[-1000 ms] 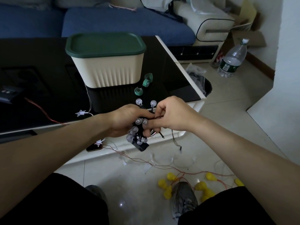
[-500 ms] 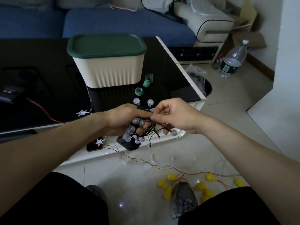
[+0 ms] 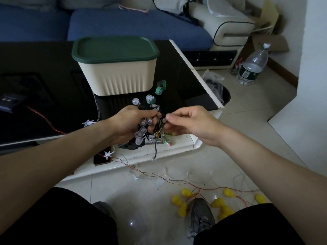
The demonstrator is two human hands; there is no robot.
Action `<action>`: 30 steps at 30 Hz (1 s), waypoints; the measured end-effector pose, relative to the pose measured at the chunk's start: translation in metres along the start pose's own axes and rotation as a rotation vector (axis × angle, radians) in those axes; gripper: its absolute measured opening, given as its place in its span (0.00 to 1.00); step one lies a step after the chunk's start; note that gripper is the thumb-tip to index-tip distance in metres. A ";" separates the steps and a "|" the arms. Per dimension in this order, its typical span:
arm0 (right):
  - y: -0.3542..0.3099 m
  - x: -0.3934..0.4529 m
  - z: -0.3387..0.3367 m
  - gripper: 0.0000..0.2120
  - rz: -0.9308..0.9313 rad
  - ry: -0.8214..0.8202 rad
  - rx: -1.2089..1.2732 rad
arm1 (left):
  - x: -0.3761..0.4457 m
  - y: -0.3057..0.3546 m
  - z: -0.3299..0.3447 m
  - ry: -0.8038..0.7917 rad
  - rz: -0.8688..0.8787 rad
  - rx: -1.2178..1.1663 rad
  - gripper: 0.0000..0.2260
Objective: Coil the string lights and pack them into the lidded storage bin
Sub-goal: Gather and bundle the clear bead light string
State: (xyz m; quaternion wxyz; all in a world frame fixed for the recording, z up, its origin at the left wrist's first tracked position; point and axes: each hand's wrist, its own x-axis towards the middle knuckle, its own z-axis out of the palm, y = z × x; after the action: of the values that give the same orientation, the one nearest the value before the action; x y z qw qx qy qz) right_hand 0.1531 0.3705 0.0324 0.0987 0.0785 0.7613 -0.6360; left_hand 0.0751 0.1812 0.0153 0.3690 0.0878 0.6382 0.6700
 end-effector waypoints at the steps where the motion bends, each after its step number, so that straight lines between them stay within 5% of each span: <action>1: 0.000 0.000 0.000 0.09 -0.001 0.034 0.038 | 0.000 0.000 0.000 0.012 -0.005 0.006 0.15; 7: -0.003 0.003 0.009 0.06 -0.064 0.088 0.161 | -0.002 0.002 0.002 -0.025 -0.004 0.023 0.11; 20: -0.004 0.008 0.020 0.05 -0.302 0.052 -0.381 | -0.002 0.001 0.009 -0.205 -0.094 -0.080 0.15; 23: -0.004 0.011 0.017 0.12 -0.273 0.168 -0.569 | -0.007 0.005 0.011 -0.235 -0.171 -0.060 0.17; 30: -0.005 0.008 0.013 0.27 -0.246 0.207 -0.413 | -0.010 0.006 0.003 -0.355 -0.220 0.026 0.17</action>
State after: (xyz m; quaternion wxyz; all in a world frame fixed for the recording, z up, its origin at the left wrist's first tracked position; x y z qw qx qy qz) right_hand 0.1445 0.3571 0.0332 -0.0438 0.0283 0.8850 -0.4627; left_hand 0.0819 0.1779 0.0248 0.5456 0.1392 0.5773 0.5913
